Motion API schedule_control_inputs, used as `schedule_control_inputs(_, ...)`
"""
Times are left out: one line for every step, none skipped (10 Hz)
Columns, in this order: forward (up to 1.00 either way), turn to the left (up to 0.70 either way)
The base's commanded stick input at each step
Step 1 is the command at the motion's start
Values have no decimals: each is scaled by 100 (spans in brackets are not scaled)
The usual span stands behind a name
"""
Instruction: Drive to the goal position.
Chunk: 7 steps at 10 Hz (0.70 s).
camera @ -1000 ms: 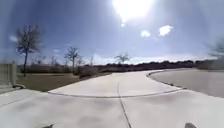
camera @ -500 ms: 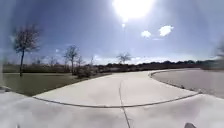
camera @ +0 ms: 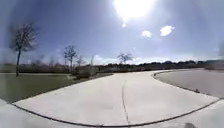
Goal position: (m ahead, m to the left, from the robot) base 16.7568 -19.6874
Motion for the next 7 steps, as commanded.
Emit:
schedule_control_inputs(100, 0)
schedule_control_inputs(100, 0)
schedule_control_inputs(100, 0)
schedule_control_inputs(100, 0)
schedule_control_inputs(100, 0)
schedule_control_inputs(100, 0)
schedule_control_inputs(100, 0)
